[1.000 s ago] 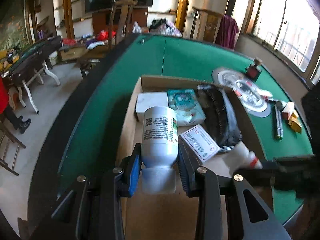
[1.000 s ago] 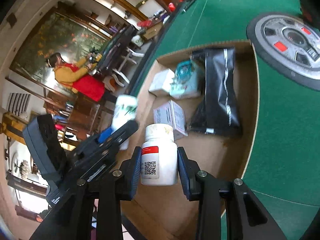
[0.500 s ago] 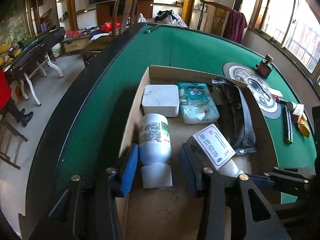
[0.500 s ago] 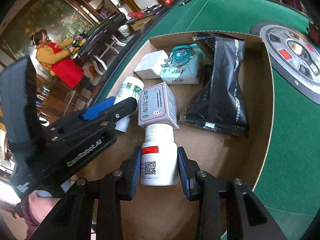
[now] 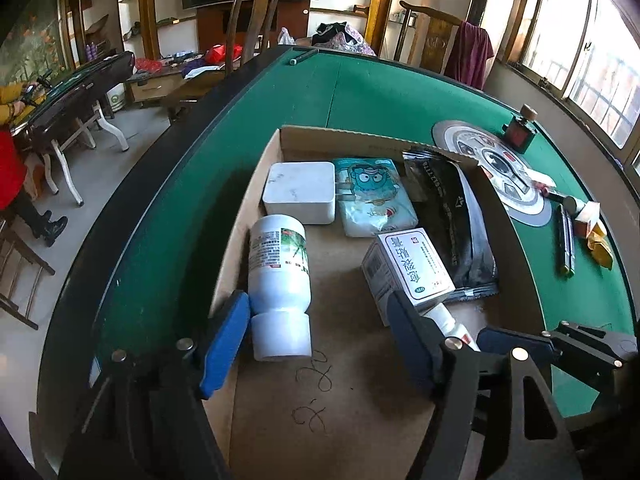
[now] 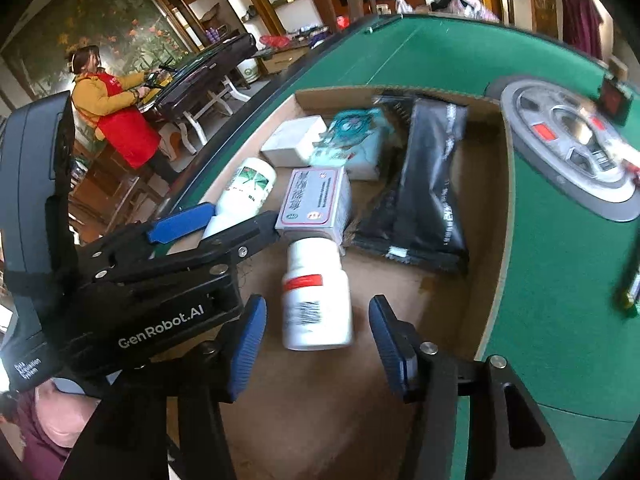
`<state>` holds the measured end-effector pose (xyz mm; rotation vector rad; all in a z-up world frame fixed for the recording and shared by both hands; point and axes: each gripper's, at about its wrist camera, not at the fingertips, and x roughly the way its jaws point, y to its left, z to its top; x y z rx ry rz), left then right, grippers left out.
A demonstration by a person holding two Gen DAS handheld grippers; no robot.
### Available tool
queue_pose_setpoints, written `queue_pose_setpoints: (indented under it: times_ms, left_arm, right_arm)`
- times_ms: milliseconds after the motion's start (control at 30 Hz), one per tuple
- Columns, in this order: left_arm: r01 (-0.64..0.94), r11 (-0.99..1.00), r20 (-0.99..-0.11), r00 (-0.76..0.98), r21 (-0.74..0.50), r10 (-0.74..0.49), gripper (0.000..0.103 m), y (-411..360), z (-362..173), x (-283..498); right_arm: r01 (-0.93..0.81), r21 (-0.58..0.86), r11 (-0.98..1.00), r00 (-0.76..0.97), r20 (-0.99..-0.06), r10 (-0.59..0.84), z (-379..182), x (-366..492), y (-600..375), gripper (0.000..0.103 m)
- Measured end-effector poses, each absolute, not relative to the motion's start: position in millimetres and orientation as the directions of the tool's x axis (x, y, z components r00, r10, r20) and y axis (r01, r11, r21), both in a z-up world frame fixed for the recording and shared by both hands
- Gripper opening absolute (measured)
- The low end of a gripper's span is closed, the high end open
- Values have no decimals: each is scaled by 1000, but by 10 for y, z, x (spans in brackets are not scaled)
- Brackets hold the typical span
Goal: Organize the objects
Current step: 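Carry both bottles into the cardboard tray and open both grippers, then move both grippers back over the table toward the markers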
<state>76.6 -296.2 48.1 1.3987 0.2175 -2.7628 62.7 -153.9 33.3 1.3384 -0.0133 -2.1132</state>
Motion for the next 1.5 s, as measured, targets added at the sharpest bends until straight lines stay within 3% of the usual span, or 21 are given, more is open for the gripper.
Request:
queue_pose_setpoints:
  times_ms: [200,267,333,533,700,800,900,967,1167,1300,1367,1500]
  left_arm:
    - [125,-975,-784,-618,-183,68,77,-3050,621,866]
    - [130,-969,-765,-640,-211,80,80,-3057,729,948]
    - [130,-967,-739,-669,-221,79,85,-3025,863,1047]
    - [92,-957,-690,-712,-273,128,88,-2796,1183,1222]
    - [25,-941,-674,-704,-337,223,88,-2452,1297,1236]
    - [-55,-921,-671,-669,-385,320,88,-2193,1297,1195]
    - [-147,-874,-659,-603,-463,450,89,-1908,1230,1151]
    - [-165,-876,-679,-572,-454,459,89,-1710,1156,1115]
    - [-196,-908,-756,-505,-370,417,89,-1129,955,859]
    - [-221,-946,-790,-522,-237,320,89,-777,905,644]
    - [-237,-954,-797,-532,-184,286,89,-631,865,507]
    - [-264,-964,-794,-576,-44,194,89,-332,759,232]
  right_arm:
    - [487,392,-781,-330,-745,-580,540,706,-1202,62]
    - [482,369,-794,-390,-722,-572,712,737,-1027,67]
    - [474,325,-819,-457,-704,-544,872,770,-840,78]
    - [377,128,-917,-682,-631,-368,1318,862,-268,88]
    - [212,-11,-977,-866,-466,-183,1619,1036,205,103]
    - [112,-97,-989,-923,-379,-67,1637,1070,460,103]
    - [27,-135,-991,-894,-447,36,1470,807,771,103]
    - [8,-64,-998,-850,-527,27,1321,581,1084,103]
    - [-164,95,-982,-815,-573,81,1040,315,2008,103]
    - [-254,172,-952,-808,-579,111,851,334,2434,103]
    - [-289,237,-928,-777,-624,83,762,295,2610,103]
    - [-287,324,-902,-787,-617,29,753,352,2755,103]
